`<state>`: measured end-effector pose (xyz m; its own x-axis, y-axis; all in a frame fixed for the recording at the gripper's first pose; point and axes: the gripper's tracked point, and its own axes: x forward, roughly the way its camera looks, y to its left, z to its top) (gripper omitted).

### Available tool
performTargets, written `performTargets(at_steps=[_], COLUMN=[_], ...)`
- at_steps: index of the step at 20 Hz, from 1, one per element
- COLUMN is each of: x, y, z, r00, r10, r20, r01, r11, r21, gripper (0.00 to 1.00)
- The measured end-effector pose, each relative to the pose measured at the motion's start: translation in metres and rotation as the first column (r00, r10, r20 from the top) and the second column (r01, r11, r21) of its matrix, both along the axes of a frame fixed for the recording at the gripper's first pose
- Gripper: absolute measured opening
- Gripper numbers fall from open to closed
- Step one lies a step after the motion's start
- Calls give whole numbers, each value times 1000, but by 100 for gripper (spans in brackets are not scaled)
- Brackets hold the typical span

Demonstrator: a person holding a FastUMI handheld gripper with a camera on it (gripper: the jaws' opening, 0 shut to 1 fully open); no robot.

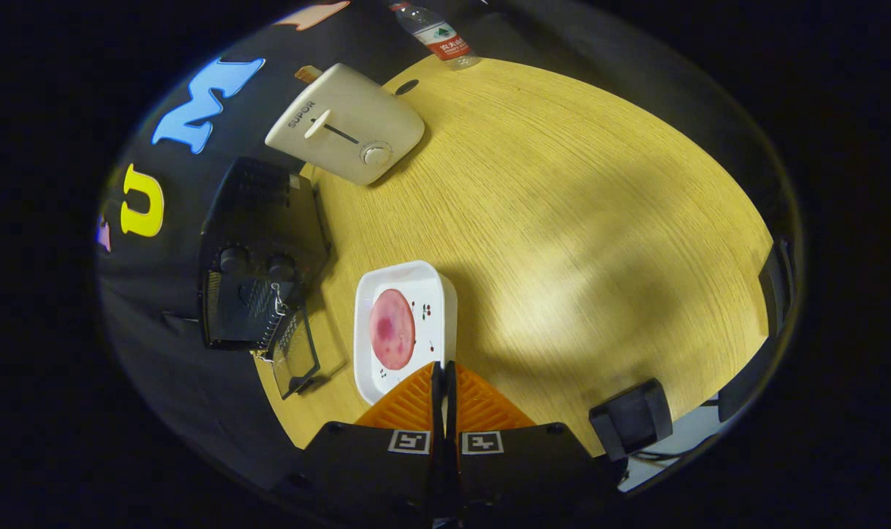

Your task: Open the toaster oven, put the food inside, and close the toaster oven door.

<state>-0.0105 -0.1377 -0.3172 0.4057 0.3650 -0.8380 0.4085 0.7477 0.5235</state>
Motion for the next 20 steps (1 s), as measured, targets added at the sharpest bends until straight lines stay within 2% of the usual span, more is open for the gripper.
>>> performTargets(at_steps=[6,15,20], x=[-10,-39,-61], y=[13,56,91], z=[15,34,66], r00=[993,986,979], r10=[-107,-122,-141], r20=[47,110,150], r01=[102,112,113], r11=[991,989,977], r21=[84,95,179], gripper=[2,2,2])
